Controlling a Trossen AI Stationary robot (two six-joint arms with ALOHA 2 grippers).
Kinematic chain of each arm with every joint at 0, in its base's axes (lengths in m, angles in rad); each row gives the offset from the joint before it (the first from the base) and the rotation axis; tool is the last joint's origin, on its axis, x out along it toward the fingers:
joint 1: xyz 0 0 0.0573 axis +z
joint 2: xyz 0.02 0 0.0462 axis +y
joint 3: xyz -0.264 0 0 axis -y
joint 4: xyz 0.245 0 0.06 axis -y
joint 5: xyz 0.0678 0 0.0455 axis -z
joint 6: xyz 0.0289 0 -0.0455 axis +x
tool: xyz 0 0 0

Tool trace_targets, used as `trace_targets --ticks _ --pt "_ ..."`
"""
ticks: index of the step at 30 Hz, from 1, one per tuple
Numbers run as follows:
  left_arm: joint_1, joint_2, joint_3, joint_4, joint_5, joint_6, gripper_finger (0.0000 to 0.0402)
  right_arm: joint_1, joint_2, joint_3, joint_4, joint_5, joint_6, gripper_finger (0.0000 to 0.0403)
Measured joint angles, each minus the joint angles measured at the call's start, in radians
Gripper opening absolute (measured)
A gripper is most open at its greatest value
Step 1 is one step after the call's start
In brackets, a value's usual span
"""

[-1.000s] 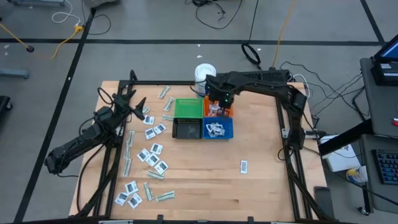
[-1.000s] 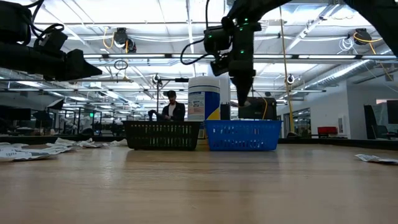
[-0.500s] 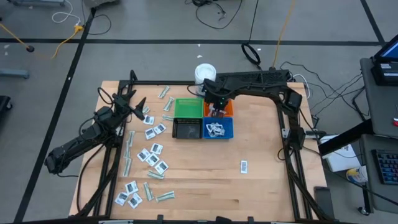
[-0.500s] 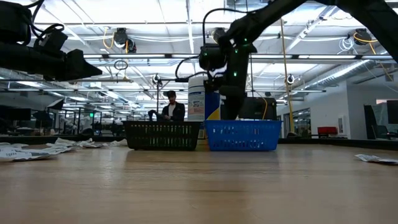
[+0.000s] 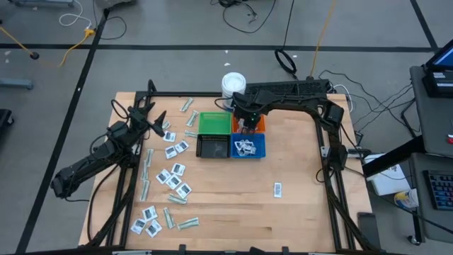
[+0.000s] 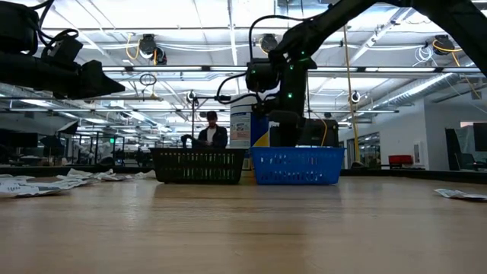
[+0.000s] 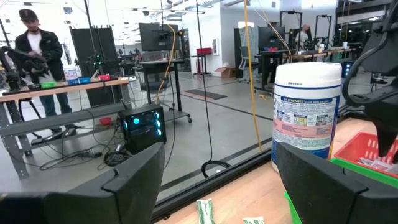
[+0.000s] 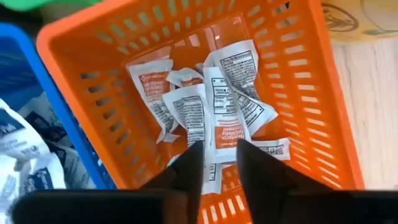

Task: Pick & Place First Aid Supplies
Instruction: Put the orange ointment pack into the orange basket

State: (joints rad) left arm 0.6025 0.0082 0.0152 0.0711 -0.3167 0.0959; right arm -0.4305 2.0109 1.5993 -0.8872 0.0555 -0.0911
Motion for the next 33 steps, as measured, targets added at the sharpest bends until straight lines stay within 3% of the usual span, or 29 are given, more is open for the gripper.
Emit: trace_targets --ticks 4,9,20,28,33 --pt "0.000 0.000 0.000 0.000 0.000 0.000 0.0308 0.000 0.000 0.000 0.000 -0.002 0.091 0.0139" --pt "0.000 0.000 0.000 0.000 0.000 0.000 0.0308 0.001 -0.032 0.000 -0.048 -0.001 0.421 0.0167" --pt "0.000 0.000 0.000 0.000 0.000 0.000 0.0308 0.040 -0.148 0.000 -0.211 -0.004 1.002 0.0176" --pt "0.000 0.000 0.000 0.000 0.000 0.000 0.0308 0.103 -0.225 -0.003 -0.366 -0.004 1.205 0.0176" --pt "0.000 0.000 0.000 0.000 0.000 0.000 0.0308 0.205 -0.275 -0.067 -0.358 -0.004 1.327 0.0176"
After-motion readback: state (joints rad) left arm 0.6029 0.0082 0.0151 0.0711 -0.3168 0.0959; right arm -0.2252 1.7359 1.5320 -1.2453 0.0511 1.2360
